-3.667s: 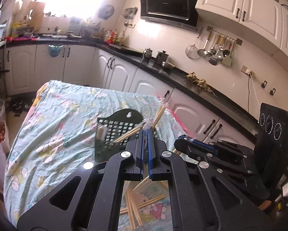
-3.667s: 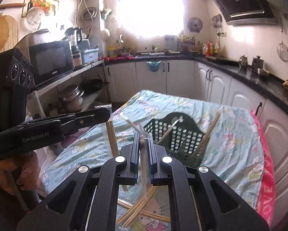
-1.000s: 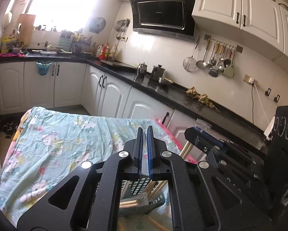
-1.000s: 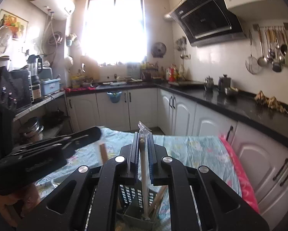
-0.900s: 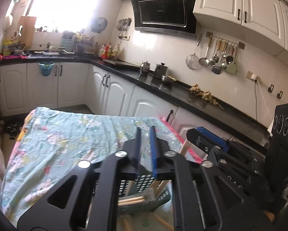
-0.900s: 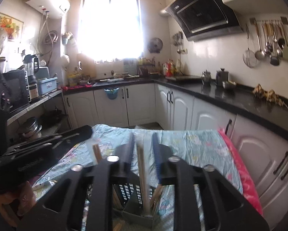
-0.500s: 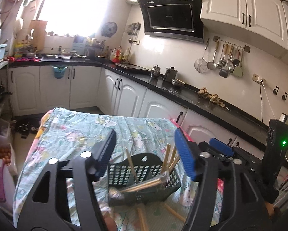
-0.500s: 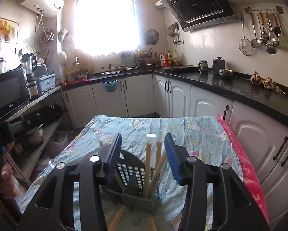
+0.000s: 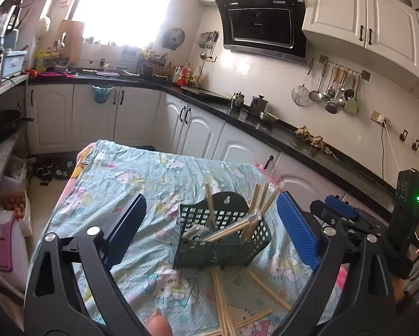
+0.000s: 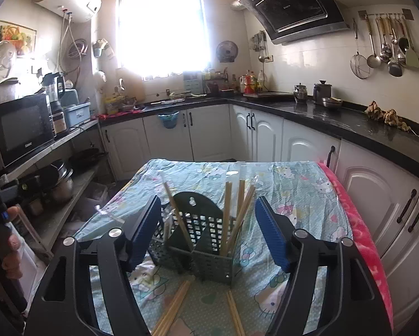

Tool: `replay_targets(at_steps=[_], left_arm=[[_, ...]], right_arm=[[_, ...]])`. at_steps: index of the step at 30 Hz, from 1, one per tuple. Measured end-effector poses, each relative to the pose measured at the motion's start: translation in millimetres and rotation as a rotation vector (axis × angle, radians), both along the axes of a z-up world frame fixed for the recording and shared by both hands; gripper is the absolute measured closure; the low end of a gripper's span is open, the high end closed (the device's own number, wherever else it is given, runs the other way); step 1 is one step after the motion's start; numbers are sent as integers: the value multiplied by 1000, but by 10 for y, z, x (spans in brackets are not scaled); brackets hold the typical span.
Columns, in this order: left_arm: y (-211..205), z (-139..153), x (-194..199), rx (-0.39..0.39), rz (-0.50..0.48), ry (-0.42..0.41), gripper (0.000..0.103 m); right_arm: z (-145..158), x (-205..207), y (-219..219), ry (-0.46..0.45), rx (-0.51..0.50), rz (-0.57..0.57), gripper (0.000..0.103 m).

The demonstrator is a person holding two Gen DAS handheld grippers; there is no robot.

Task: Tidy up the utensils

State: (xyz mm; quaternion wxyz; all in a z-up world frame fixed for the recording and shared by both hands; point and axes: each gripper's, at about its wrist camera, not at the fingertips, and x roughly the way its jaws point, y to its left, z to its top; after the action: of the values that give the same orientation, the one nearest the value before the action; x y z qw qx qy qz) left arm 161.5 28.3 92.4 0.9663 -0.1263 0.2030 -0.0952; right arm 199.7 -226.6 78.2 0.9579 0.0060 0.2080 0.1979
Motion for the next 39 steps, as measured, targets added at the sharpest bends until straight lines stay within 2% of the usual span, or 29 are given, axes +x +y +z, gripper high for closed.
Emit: replay_targets(at_steps=[5, 25, 39], left_arm=[[25, -63, -98, -4, 8, 8, 11], [149, -261, -420, -29, 55, 55, 11], [117, -704, -510, -5, 49, 156, 11]], right_arm=[[16, -130, 30, -9, -2, 19, 28], [-74, -354, 134, 8, -54, 61, 24], [-374, -481, 173, 70, -122, 81, 24]])
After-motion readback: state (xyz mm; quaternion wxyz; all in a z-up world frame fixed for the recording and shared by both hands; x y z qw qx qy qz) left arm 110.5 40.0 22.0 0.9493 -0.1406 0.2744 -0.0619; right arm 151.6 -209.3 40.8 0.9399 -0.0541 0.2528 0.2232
